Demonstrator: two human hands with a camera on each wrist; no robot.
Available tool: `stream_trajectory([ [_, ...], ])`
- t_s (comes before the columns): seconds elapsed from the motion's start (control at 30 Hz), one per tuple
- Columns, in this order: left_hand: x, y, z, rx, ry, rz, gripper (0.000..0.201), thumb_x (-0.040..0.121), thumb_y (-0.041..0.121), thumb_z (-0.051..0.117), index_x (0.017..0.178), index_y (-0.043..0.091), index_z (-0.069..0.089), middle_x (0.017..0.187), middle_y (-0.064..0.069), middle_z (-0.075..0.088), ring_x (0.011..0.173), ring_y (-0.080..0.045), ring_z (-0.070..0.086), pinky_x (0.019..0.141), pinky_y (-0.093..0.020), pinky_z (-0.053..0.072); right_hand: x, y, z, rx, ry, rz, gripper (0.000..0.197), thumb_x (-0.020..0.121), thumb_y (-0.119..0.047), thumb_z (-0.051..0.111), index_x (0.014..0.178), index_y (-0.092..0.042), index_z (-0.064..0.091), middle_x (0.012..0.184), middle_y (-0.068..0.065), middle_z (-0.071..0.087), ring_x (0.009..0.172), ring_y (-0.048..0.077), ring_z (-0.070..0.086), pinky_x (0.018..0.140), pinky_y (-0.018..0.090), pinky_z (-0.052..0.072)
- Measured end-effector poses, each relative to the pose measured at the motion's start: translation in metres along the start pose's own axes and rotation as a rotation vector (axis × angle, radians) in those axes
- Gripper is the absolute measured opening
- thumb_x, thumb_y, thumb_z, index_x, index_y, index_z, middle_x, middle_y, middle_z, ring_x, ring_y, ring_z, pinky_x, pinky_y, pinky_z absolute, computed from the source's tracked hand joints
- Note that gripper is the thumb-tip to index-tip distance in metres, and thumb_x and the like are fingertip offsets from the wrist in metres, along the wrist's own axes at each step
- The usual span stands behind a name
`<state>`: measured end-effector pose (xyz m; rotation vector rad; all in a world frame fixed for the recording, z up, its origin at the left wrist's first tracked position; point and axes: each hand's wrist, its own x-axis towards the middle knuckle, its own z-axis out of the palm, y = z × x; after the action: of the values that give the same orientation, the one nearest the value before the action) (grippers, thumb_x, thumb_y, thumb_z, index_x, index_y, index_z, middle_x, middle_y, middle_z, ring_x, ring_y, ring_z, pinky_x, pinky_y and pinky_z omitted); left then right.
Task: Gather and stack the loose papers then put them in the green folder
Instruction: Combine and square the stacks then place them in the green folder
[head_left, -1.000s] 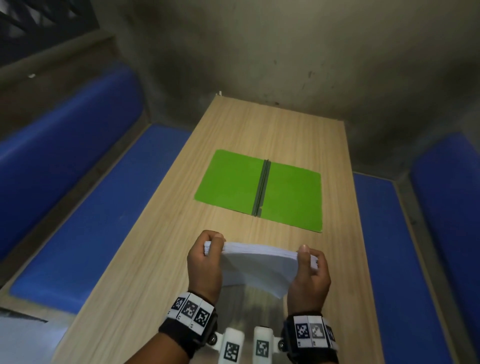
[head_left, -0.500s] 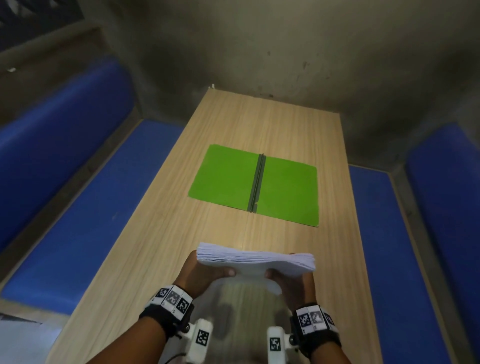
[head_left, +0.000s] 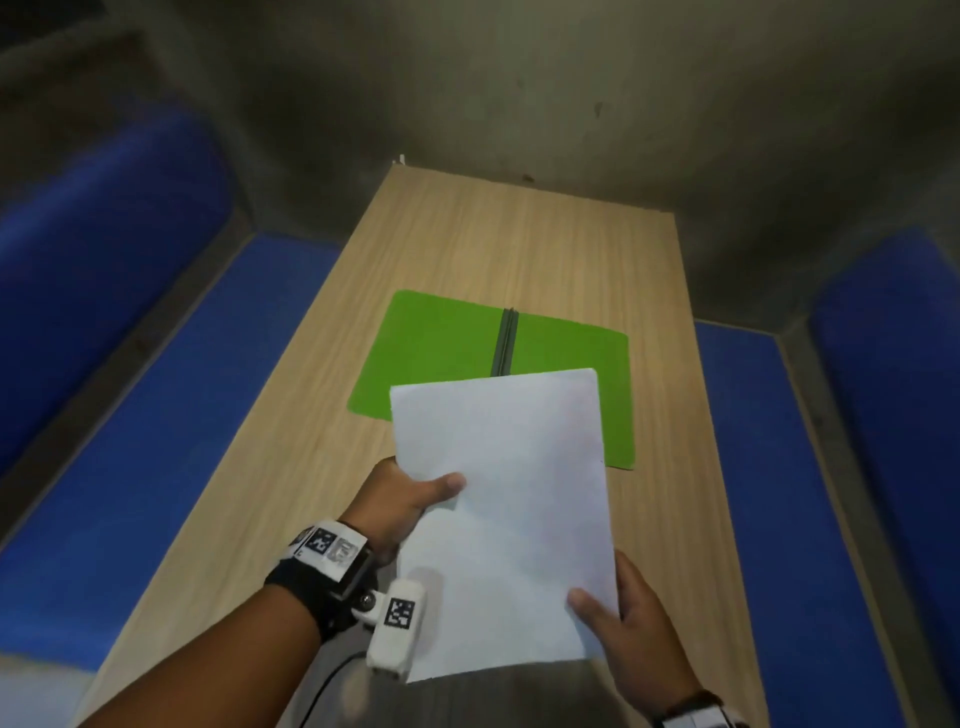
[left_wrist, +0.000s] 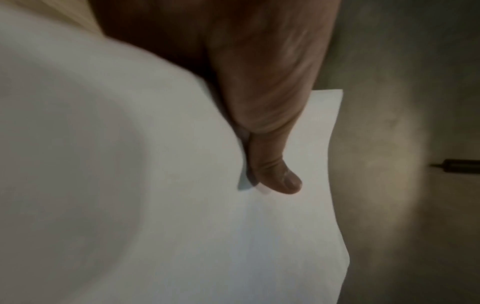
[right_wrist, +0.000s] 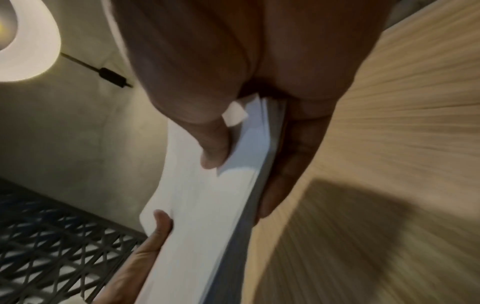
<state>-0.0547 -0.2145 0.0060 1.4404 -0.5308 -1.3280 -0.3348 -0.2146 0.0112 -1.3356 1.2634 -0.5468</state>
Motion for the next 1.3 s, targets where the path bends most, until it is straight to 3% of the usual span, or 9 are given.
stream_trajectory([
  [0.1, 0.032, -0.017, 0.008, 0.097, -0.055, -0.043, 0.065, 0.052, 0.044, 0.092, 0.105, 0.010, 0.075, 0.103, -0.006, 0.079, 0.093, -0.026, 0.075, 0.087, -0.047, 0.059, 0.005, 0.019, -0.005, 0.018, 0.082, 0.054, 0.051, 0.086, -0.011, 0.068, 0.133, -0.020, 0.049, 0.125, -0.007, 0.062, 0.111, 0.002, 0.060, 0.098, 0.025, 0.046],
  [0.2, 0.070, -0.022, 0.020, 0.283, -0.031, 0.003, 0.078, 0.058, 0.072, 0.074, 0.110, 0.014, 0.071, 0.096, 0.004, 0.076, 0.084, -0.020, 0.070, 0.074, -0.035, 0.056, 0.006, 0.031, -0.012, 0.039, 0.207, 0.111, 0.051, 0.085, 0.004, 0.065, 0.131, -0.014, 0.052, 0.117, -0.005, 0.065, 0.104, 0.004, 0.064, 0.102, 0.039, 0.044],
  [0.27, 0.102, -0.025, 0.025, 0.484, -0.016, 0.056, 0.070, 0.081, 0.063, 0.063, 0.136, 0.021, 0.055, 0.124, -0.001, 0.067, 0.109, -0.027, 0.066, 0.090, -0.042, 0.053, 0.004, 0.037, -0.017, 0.029, 0.301, 0.144, 0.055, 0.083, 0.008, 0.065, 0.132, -0.013, 0.050, 0.114, -0.007, 0.062, 0.101, 0.001, 0.061, 0.105, 0.036, 0.038],
  [0.37, 0.146, -0.033, 0.021, 1.107, -0.028, 0.128, 0.079, 0.089, 0.063, 0.052, 0.156, 0.032, 0.023, 0.164, 0.004, 0.025, 0.147, -0.025, 0.033, 0.115, -0.054, 0.031, -0.006, 0.039, -0.028, 0.022, 0.396, 0.153, 0.051, 0.080, 0.015, 0.064, 0.121, -0.013, 0.052, 0.105, -0.005, 0.060, 0.105, 0.017, 0.054, 0.101, 0.031, 0.034],
  [0.5, 0.166, -0.048, 0.011, 1.563, -0.182, 0.009, 0.078, 0.090, 0.068, 0.038, 0.157, 0.036, 0.013, 0.168, 0.011, -0.006, 0.154, -0.030, -0.001, 0.117, -0.064, 0.007, -0.019, 0.048, -0.041, -0.026, 0.400, 0.205, 0.048, 0.080, 0.012, 0.065, 0.115, -0.017, 0.050, 0.097, -0.017, 0.055, 0.097, 0.014, 0.054, 0.098, 0.031, 0.034],
  [0.67, 0.131, -0.063, 0.003, 1.674, -0.139, 0.126, 0.065, 0.091, 0.064, 0.032, 0.151, 0.038, 0.032, 0.167, 0.009, 0.013, 0.154, -0.031, 0.005, 0.116, -0.066, 0.006, -0.031, 0.065, -0.047, -0.002, 0.451, 0.273, 0.056, 0.083, 0.006, 0.067, 0.135, -0.004, 0.049, 0.113, 0.005, 0.054, 0.112, 0.025, 0.051, 0.096, 0.029, 0.031],
  [0.93, -0.002, -0.104, -0.030, 1.785, -0.336, 0.107, 0.081, 0.079, 0.075, 0.039, 0.151, 0.039, 0.031, 0.166, 0.003, 0.021, 0.151, -0.039, 0.015, 0.112, -0.059, 0.028, -0.029, 0.079, -0.039, 0.039, 0.386, 0.267, 0.052, 0.090, -0.006, 0.062, 0.139, -0.011, 0.045, 0.120, 0.002, 0.056, 0.111, 0.018, 0.050, 0.103, 0.033, 0.033],
  [1.1, -0.089, -0.127, -0.058, 1.794, -0.459, 0.039, 0.081, 0.054, 0.082, 0.057, 0.124, 0.042, 0.063, 0.137, 0.003, 0.063, 0.120, -0.040, 0.062, 0.071, -0.056, 0.057, -0.036, 0.095, -0.027, 0.001, 0.317, 0.290, 0.046, 0.091, -0.008, 0.062, 0.135, -0.011, 0.049, 0.118, 0.001, 0.058, 0.113, 0.022, 0.054, 0.099, 0.029, 0.036],
  [1.3, -0.144, -0.146, -0.077, 1.731, -0.450, 0.009, 0.079, 0.046, 0.089, 0.051, 0.111, 0.048, 0.069, 0.123, 0.009, 0.071, 0.099, -0.031, 0.073, 0.050, -0.047, 0.058, -0.043, 0.127, -0.001, -0.044, 0.250, 0.352, 0.053, 0.090, -0.009, 0.063, 0.139, -0.007, 0.044, 0.133, 0.007, 0.055, 0.122, 0.027, 0.052, 0.108, 0.038, 0.036],
])
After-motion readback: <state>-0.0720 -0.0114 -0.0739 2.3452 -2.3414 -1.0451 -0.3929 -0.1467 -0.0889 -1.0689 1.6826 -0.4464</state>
